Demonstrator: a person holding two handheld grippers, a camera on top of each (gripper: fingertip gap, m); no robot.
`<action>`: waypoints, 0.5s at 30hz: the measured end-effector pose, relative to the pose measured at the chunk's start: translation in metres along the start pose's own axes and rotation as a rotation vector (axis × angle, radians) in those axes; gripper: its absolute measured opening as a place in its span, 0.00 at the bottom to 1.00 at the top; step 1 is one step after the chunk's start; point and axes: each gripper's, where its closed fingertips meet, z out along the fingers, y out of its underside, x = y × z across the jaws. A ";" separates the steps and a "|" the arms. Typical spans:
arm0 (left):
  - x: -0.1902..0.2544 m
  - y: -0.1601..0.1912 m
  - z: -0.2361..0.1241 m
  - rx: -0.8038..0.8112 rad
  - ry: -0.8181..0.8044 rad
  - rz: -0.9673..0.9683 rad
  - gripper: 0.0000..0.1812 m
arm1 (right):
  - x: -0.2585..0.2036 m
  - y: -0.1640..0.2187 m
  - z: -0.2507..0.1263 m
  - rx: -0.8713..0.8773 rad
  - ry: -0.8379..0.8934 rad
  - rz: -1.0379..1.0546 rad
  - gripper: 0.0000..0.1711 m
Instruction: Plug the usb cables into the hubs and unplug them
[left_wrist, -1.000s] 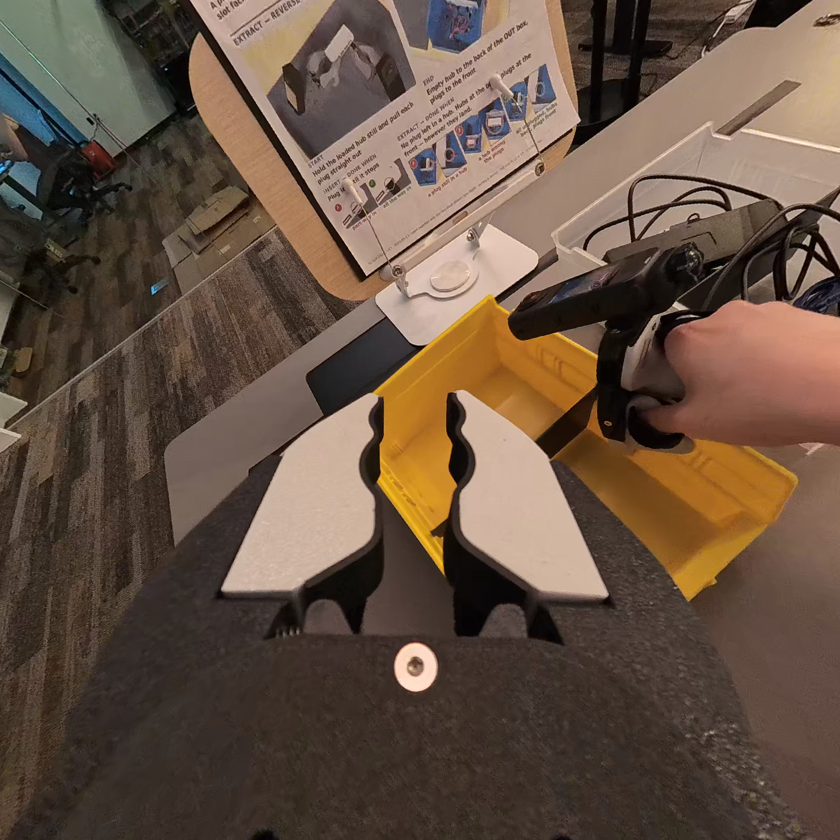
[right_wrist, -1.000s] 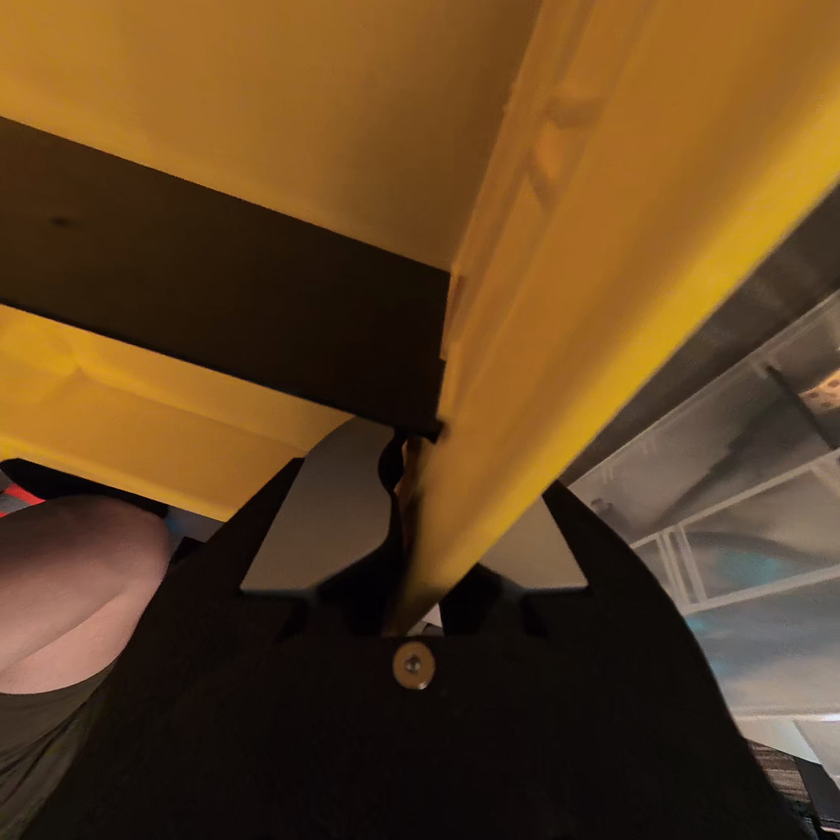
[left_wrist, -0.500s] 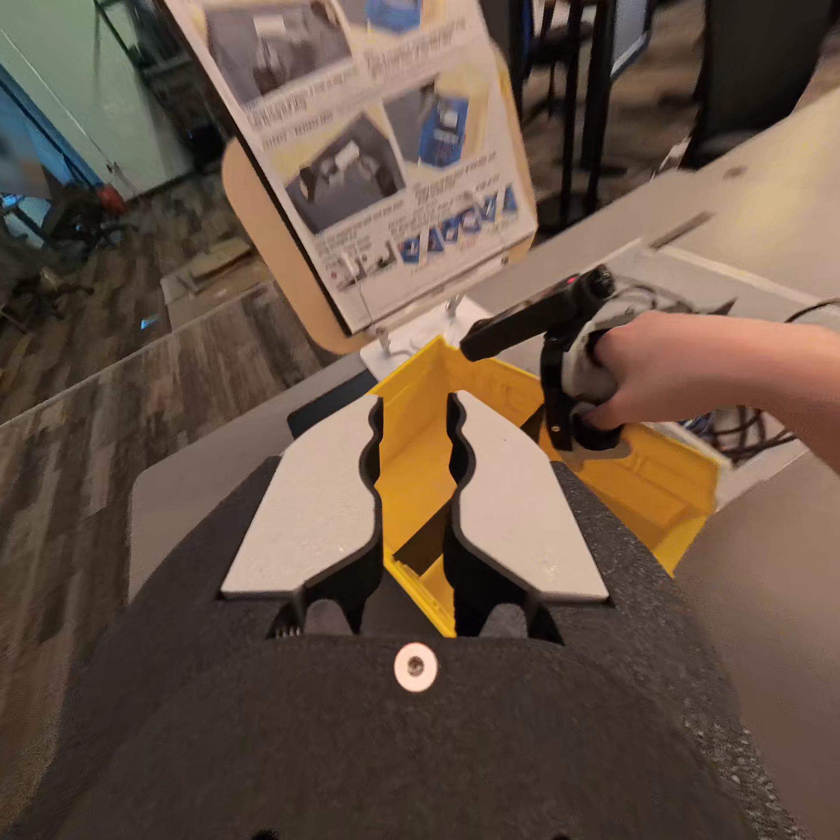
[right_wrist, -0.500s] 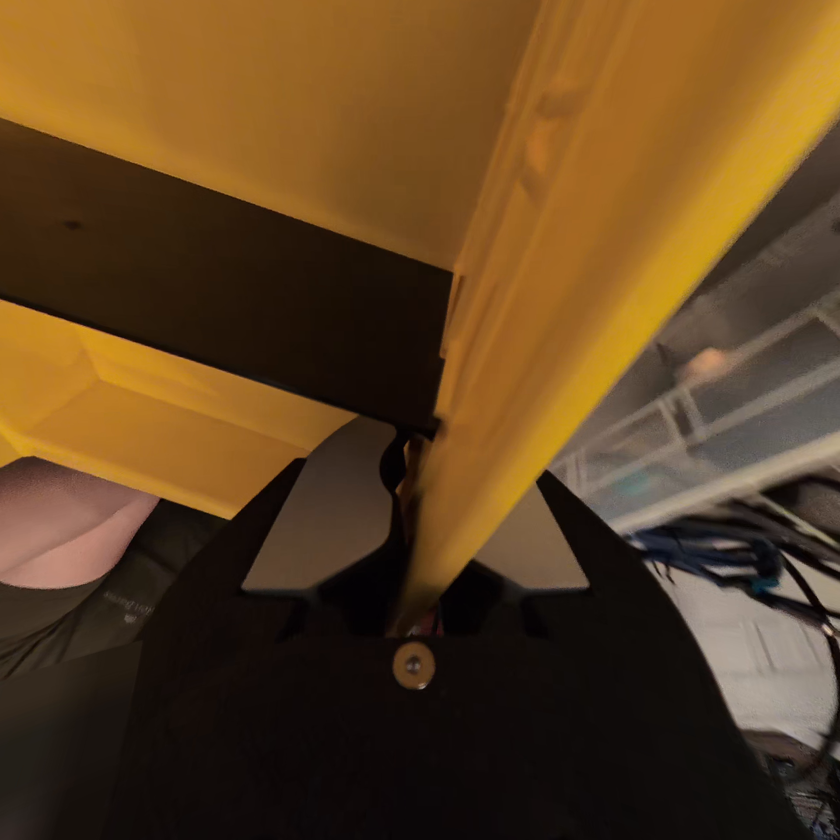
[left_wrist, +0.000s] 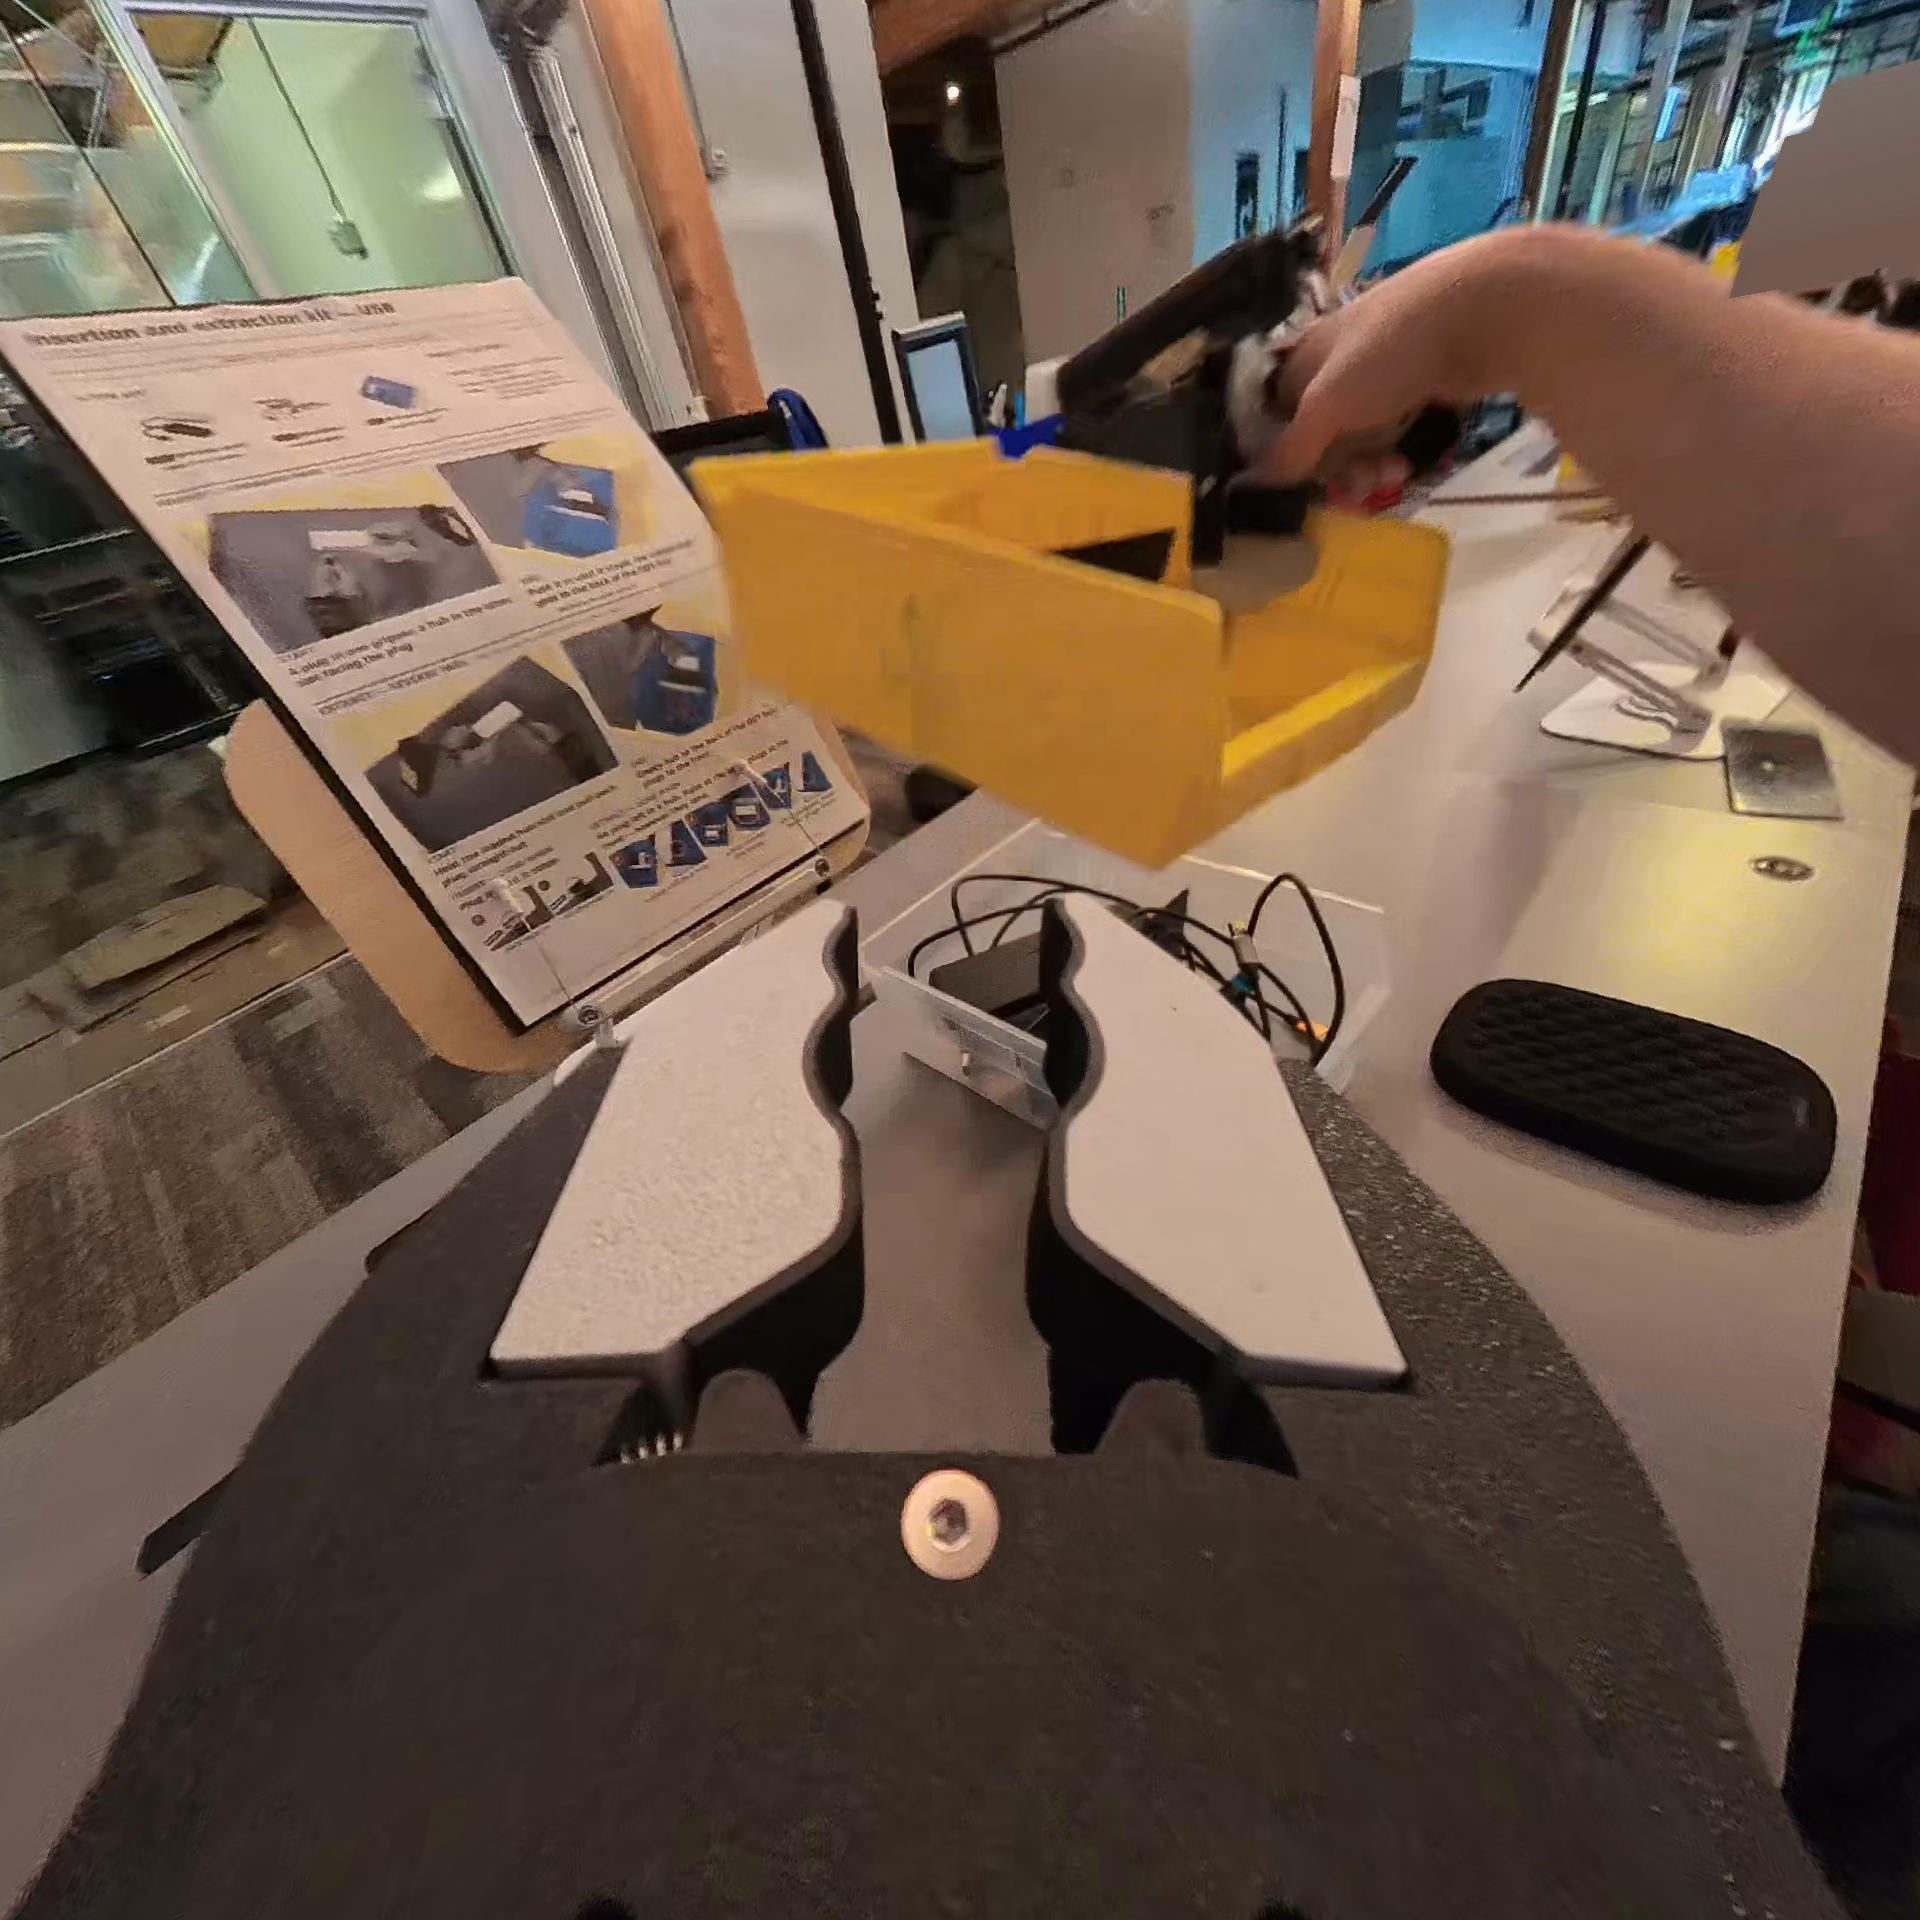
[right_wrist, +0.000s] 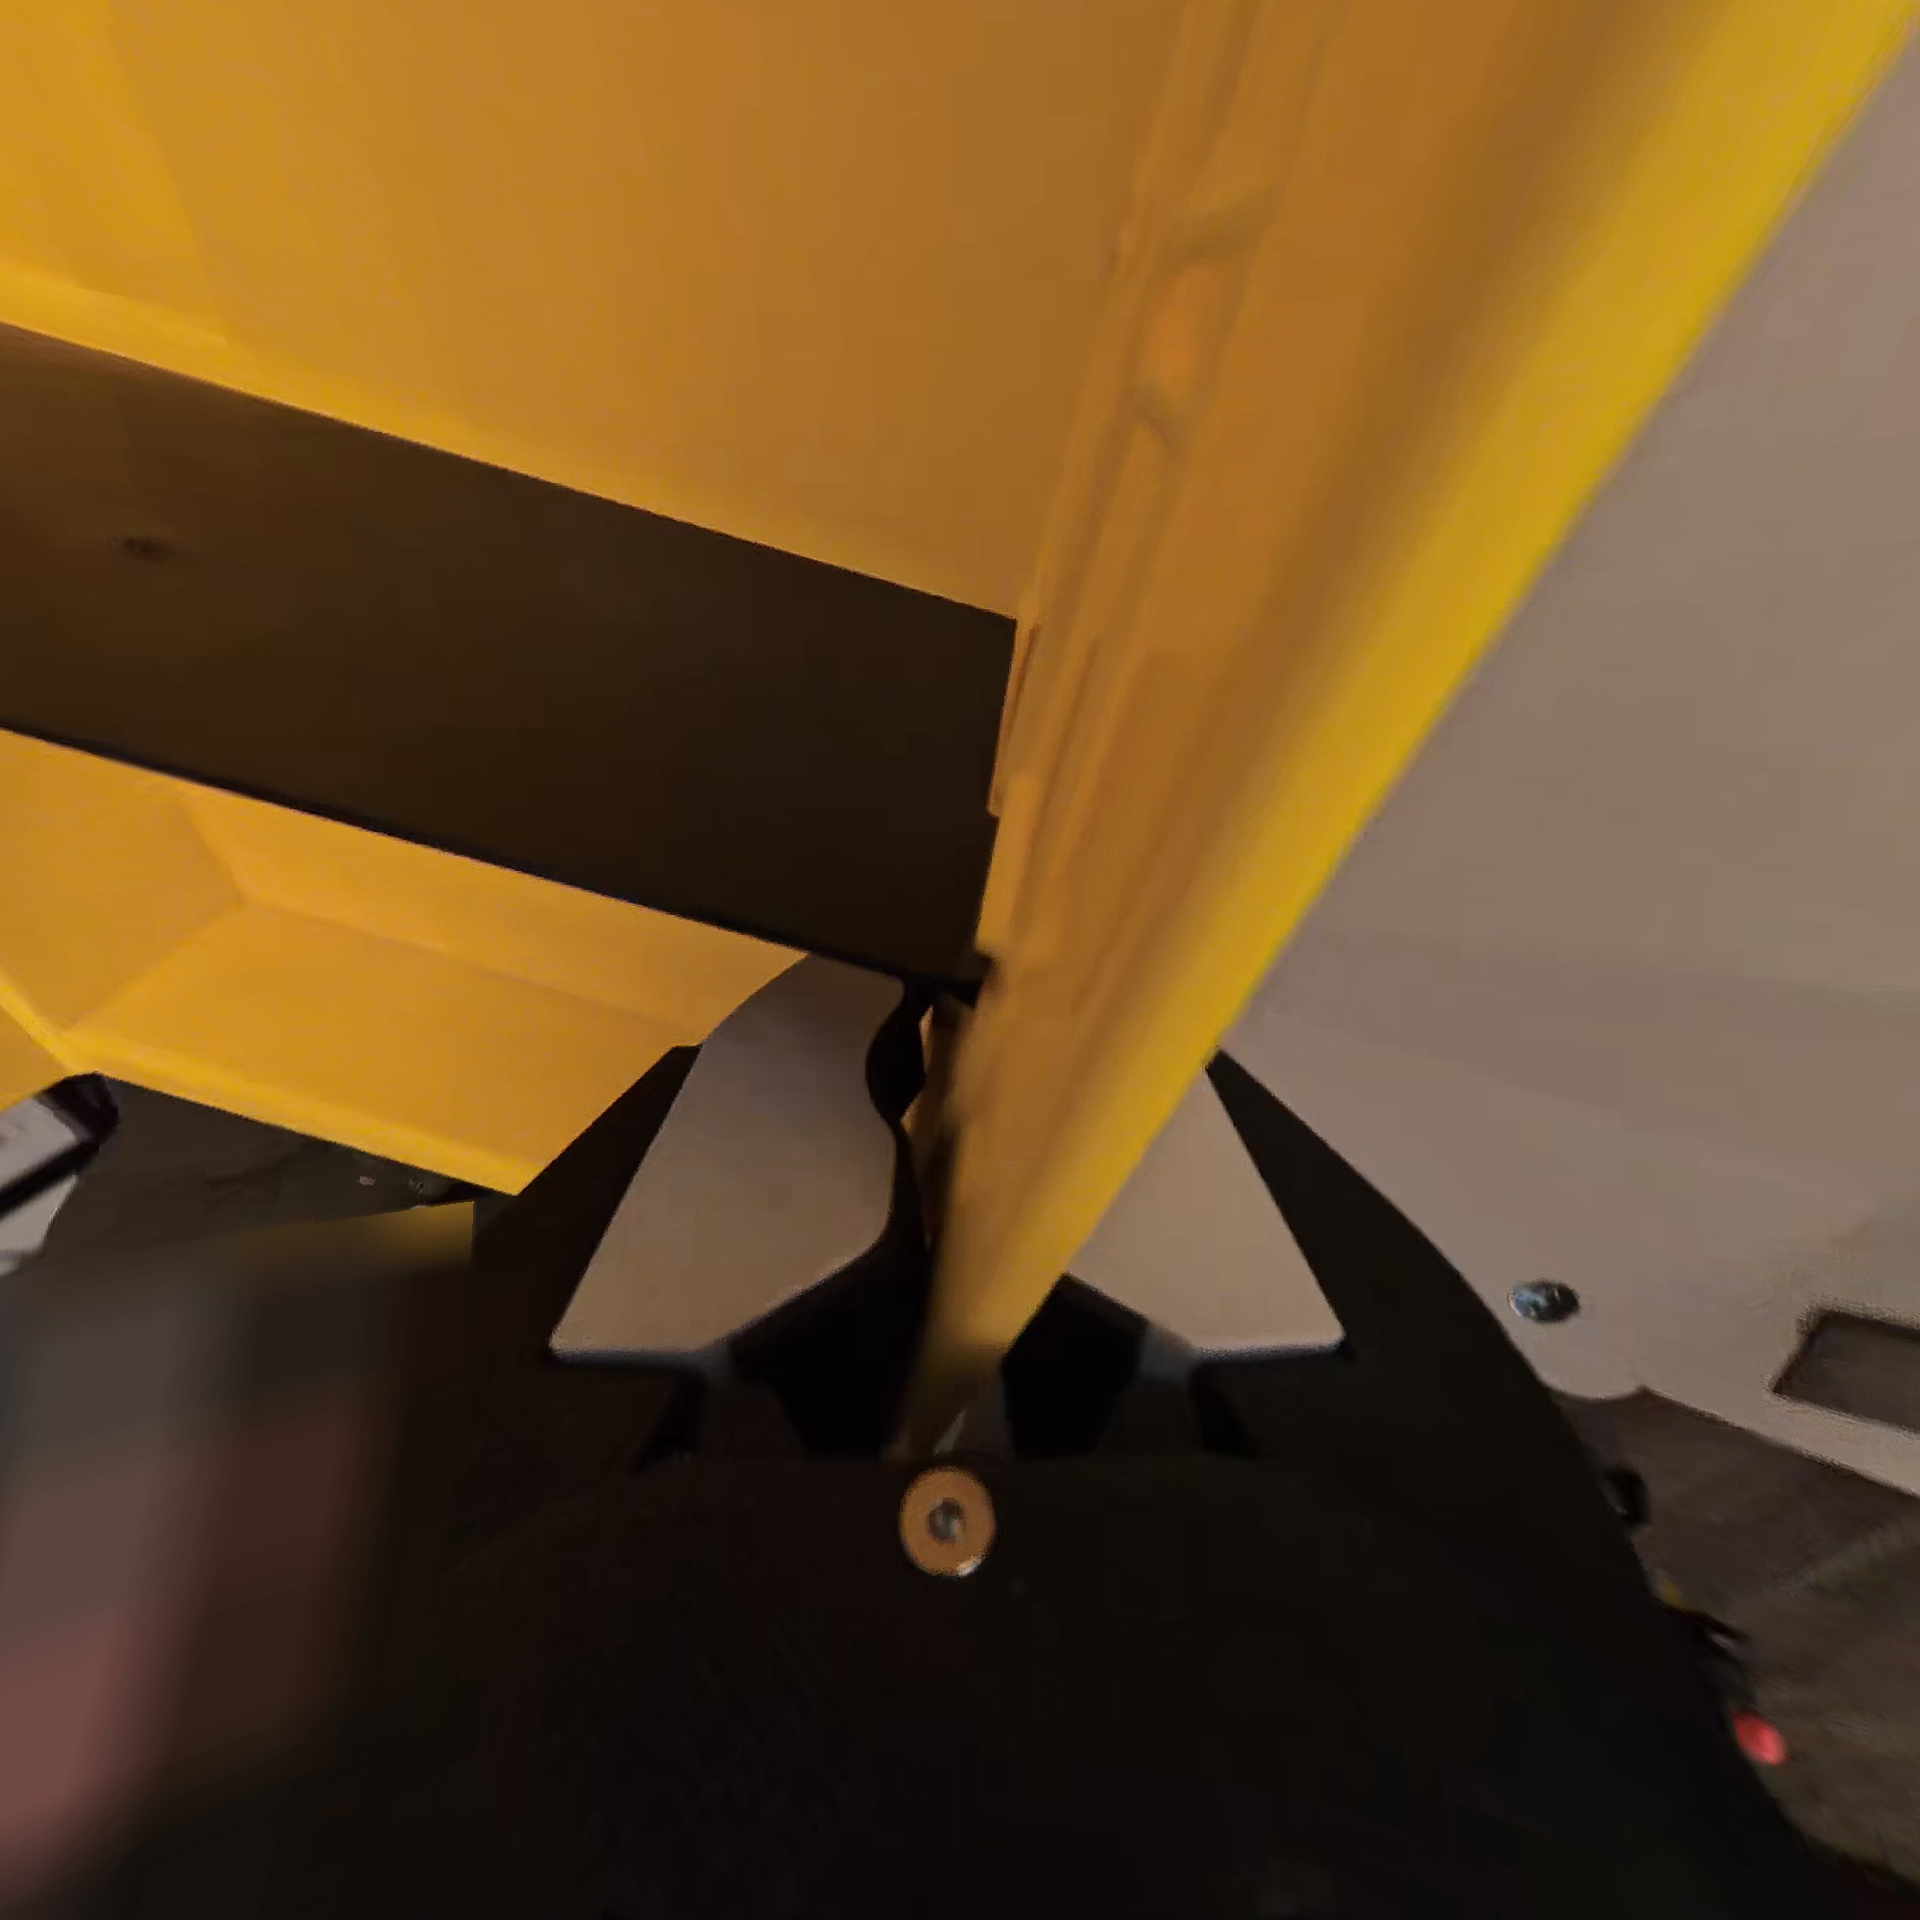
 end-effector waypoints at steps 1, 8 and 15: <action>0.001 0.002 0.003 -0.015 -0.006 0.011 0.19 | 0.028 0.010 -0.010 0.025 0.007 0.047 0.02; 0.008 0.009 0.022 -0.083 -0.025 0.076 0.20 | 0.213 0.074 -0.008 0.130 0.107 0.328 0.03; -0.005 0.023 0.040 -0.163 -0.098 0.095 0.20 | 0.297 0.109 0.087 -0.015 0.082 0.410 0.02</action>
